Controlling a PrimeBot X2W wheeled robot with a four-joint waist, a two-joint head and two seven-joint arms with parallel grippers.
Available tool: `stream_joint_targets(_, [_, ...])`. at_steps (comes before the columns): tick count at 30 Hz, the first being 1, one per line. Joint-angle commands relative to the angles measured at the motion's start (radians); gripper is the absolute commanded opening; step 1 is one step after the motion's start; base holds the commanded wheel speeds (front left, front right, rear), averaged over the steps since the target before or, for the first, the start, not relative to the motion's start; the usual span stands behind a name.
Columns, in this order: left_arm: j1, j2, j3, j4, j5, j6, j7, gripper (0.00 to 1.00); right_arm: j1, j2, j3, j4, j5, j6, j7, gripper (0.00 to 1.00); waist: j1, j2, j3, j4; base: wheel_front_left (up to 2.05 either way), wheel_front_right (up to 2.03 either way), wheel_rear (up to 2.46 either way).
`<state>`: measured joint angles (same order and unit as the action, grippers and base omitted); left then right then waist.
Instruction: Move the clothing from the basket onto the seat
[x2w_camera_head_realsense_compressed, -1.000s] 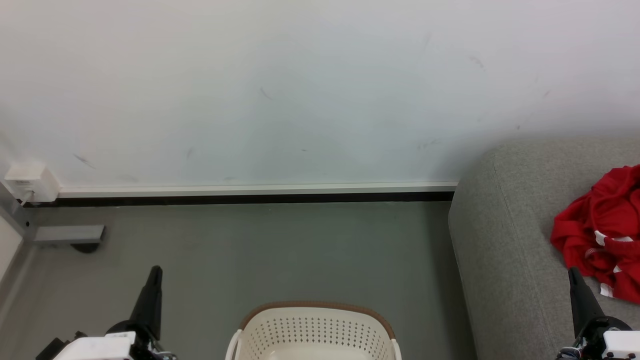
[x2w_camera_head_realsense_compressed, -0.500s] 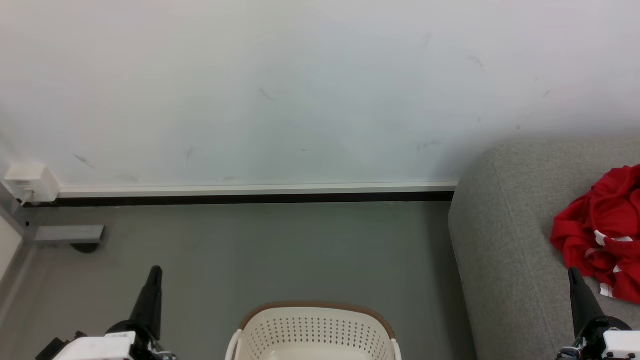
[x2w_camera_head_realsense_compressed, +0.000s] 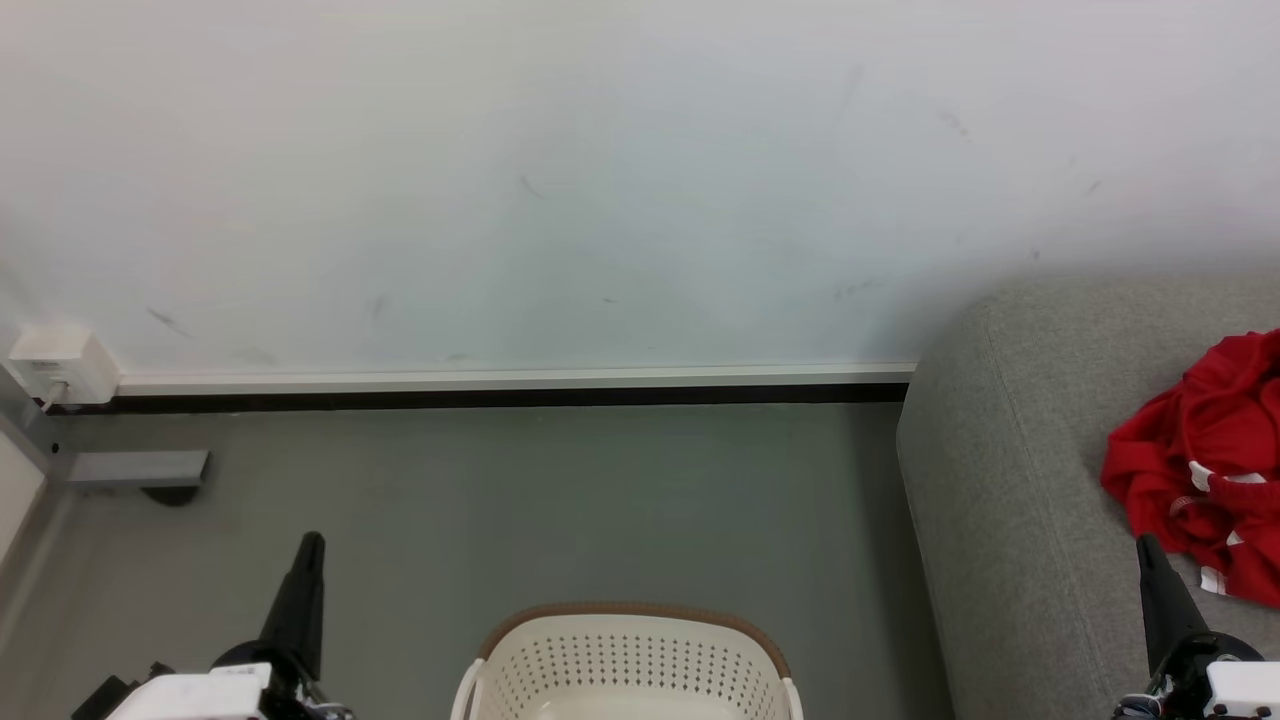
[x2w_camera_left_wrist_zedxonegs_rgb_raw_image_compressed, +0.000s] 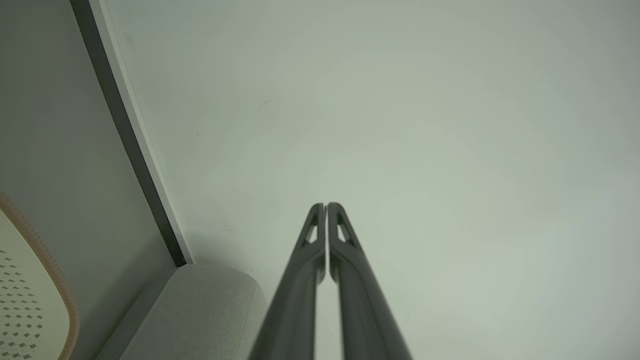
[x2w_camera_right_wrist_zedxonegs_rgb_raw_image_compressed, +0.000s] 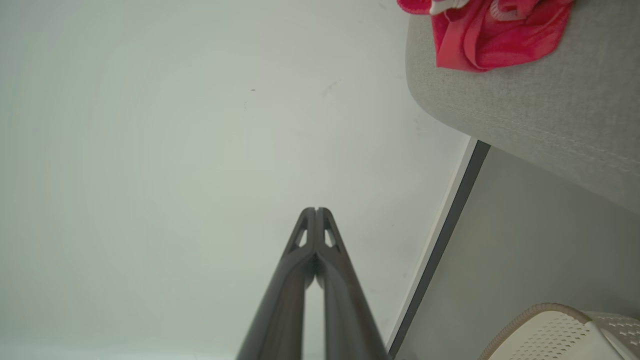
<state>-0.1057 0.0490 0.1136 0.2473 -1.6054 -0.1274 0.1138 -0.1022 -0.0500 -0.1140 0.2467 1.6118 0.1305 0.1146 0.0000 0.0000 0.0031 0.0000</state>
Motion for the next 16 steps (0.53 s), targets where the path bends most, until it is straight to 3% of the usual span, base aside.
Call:
stream_joint_targets(1, [-0.007,0.002,0.001,-0.004,-0.014,-0.007,0.004,0.00,-0.012,0.000,-0.005,-0.004,0.001,0.000,0.004,0.00,0.0000,0.0000,0.000,0.000,0.00,0.00,0.00])
stream_joint_targets(16, [-0.007,0.002,0.000,-0.004,-0.014,-0.007,0.004,0.00,-0.012,0.000,-0.005,-0.004,0.001,0.000,0.004,0.00,0.0000,0.0000,0.000,0.000,0.00,0.00,0.00])
